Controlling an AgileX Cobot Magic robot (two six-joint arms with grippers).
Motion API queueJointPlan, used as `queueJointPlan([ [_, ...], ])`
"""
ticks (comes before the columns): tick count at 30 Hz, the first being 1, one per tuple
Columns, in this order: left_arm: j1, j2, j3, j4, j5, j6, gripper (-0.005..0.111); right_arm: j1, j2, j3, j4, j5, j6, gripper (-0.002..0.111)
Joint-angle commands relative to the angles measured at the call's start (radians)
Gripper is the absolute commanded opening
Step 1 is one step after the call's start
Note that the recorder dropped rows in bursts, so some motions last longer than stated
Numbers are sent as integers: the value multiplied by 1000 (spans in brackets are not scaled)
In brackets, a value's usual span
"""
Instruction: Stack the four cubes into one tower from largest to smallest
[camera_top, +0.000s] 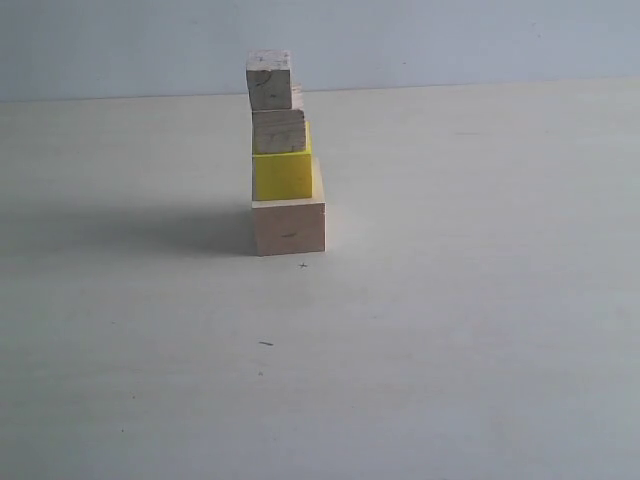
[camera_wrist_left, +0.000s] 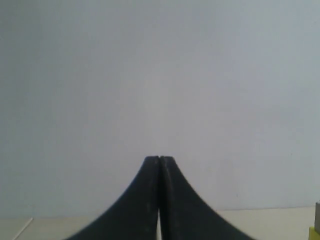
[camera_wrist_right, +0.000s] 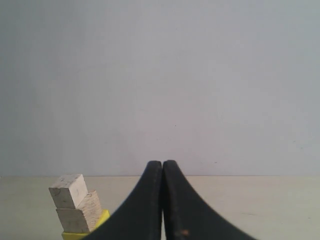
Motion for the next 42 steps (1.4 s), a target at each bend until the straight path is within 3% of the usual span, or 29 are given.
queueJointPlan([
  [1, 3, -18, 61, 378, 10, -508, 0, -2, -4, 6, -5, 8, 1, 0],
  [4, 3, -50, 107, 585, 10, -787, 0, -2, -4, 6, -5, 8, 1, 0],
  [8, -6, -63, 177, 678, 10, -965, 0, -2, -4, 6, -5, 8, 1, 0],
  [16, -20, -63, 269, 710, 29, -966, 0, -2, -4, 6, -5, 8, 1, 0],
  [24, -87, -63, 316, 814, 37, -956, 0, -2, -4, 6, -5, -9, 1, 0],
  [29, -89, -63, 316, 845, 141, -956, 0, -2, -4, 6, 11, -9, 1, 0],
  [42, -89, -63, 316, 894, 135, -956, 0, -2, -4, 6, 11, -9, 1, 0],
])
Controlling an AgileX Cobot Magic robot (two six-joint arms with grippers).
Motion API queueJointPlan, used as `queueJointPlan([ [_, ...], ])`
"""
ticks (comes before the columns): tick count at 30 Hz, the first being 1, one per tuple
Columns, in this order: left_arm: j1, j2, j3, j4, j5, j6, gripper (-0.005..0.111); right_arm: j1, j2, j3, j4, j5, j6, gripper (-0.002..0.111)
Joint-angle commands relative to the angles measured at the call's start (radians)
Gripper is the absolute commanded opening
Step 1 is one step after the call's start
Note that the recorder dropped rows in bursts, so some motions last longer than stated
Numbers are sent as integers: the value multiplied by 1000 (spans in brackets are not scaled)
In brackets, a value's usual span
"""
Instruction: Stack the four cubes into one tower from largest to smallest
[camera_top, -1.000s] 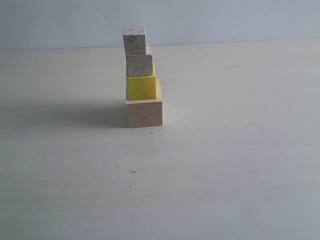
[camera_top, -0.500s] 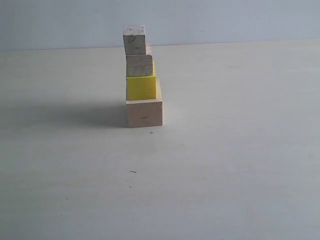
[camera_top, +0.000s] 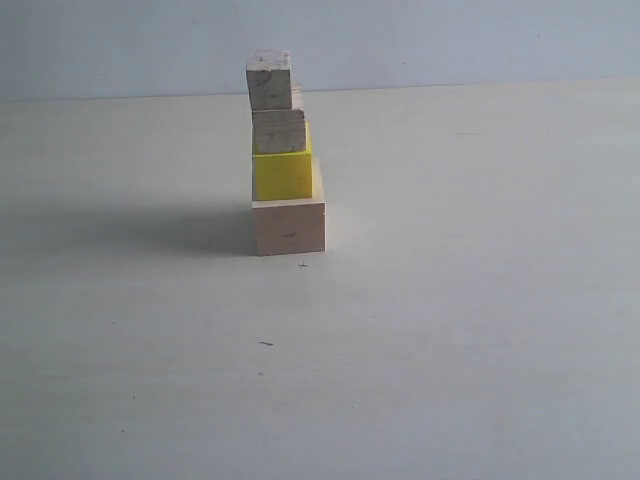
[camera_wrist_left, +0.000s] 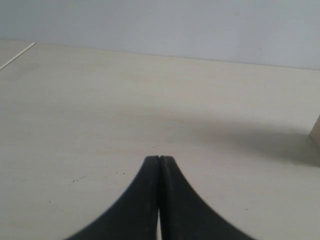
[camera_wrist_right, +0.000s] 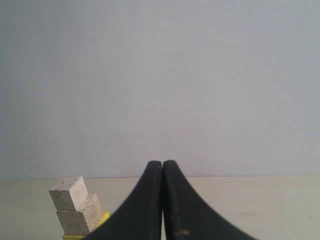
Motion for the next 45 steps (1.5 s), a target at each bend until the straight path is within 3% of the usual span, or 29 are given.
queueJointPlan([
  [1, -6, -6, 3, 7, -4, 0, 0, -2, -4, 6, 0, -6, 1, 0],
  [30, -6, -6, 3, 7, -4, 0, 0, -2, -5, 6, 0, -11, 1, 0],
  [45, -6, -6, 3, 7, -6, 0, 0, -335, -189, 6, -140, 85, 1, 0],
])
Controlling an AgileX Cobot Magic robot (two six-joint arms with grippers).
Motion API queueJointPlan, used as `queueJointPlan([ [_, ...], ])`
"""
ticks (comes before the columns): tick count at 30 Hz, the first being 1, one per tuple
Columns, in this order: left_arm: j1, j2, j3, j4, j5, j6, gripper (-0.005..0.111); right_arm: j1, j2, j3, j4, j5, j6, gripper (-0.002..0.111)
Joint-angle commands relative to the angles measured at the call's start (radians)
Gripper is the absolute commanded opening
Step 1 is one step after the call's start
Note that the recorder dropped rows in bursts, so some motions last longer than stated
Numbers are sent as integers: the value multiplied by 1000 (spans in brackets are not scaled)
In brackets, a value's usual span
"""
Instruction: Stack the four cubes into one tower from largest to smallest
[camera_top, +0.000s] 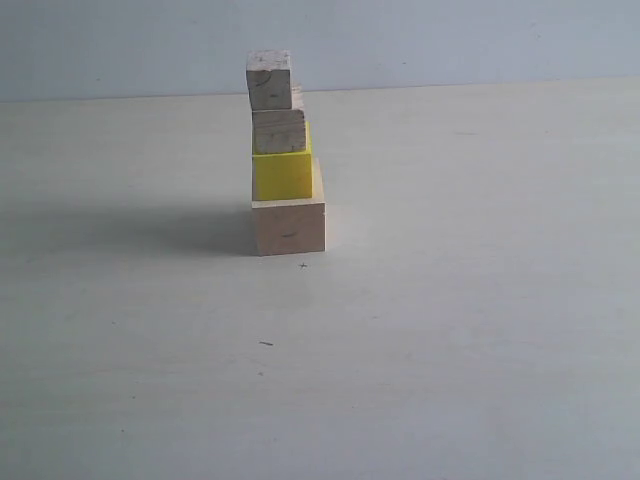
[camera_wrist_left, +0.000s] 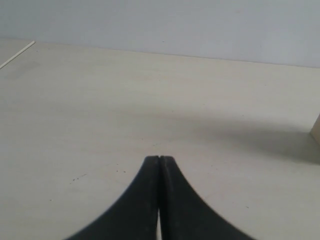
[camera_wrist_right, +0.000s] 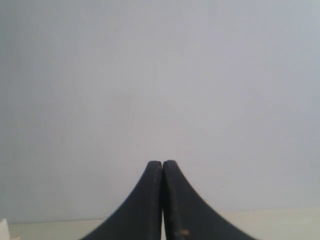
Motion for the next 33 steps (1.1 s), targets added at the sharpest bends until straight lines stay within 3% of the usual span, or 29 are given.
queueJointPlan([
  [1, -6, -6, 3, 3, -12, 0, 0, -109, -52, 4, -55, 69, 1, 0],
  [16, -6, -6, 3, 3, -12, 0, 0, -144, -66, 30, -100, 300, 32, 0],
  [25, -6, -6, 3, 3, -12, 0, 0, -140, -141, 170, -559, 166, 637, 0],
  [33, -6, -6, 3, 3, -12, 0, 0, -18, -199, 298, -797, 24, 707, 0],
])
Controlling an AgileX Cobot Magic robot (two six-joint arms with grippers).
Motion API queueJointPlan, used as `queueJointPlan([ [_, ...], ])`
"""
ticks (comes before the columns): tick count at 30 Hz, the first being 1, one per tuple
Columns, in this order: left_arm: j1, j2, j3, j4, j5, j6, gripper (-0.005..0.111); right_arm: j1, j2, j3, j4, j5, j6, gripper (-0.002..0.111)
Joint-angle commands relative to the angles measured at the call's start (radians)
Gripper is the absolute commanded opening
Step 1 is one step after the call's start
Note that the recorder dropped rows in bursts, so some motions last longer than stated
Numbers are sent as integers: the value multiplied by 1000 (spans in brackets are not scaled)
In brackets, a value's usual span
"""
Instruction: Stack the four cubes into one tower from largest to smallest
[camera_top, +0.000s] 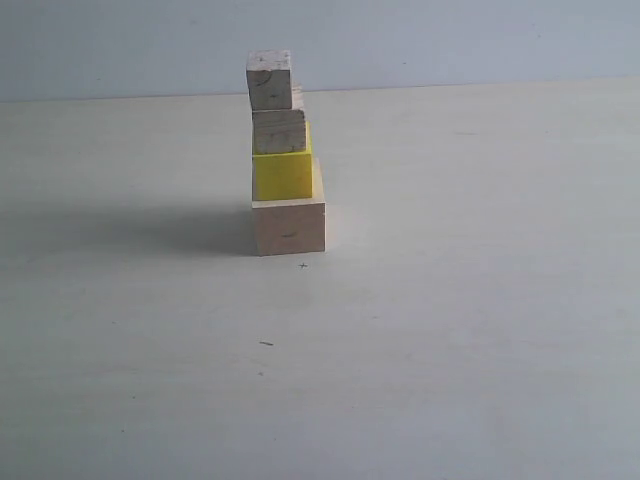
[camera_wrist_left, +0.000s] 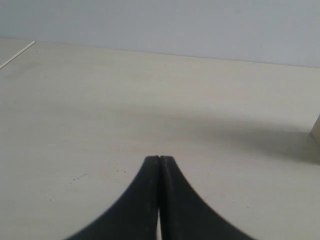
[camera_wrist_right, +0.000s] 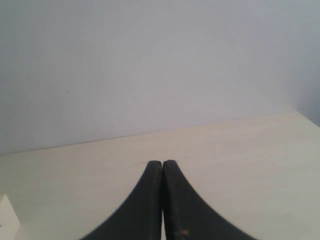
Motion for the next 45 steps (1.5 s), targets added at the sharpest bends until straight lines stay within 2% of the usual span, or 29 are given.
queueJointPlan([
  [1, -6, -6, 3, 3, -12, 0, 0, 73, -42, 82, -111, -88, 21, 0],
  [6, -6, -6, 3, 3, -12, 0, 0, 119, -109, 205, -118, -101, 37, 0],
  [10, -6, -6, 3, 3, -12, 0, 0, 146, -146, 271, -196, -109, 38, 0],
  [19, -6, -6, 3, 3, -12, 0, 0, 149, -159, 271, -216, -110, 98, 0],
  [27, -6, -6, 3, 3, -12, 0, 0, 149, -213, 271, -244, 26, 110, 0],
  [45, -6, -6, 3, 3, -12, 0, 0, 147, -247, 271, -264, 99, 103, 0],
])
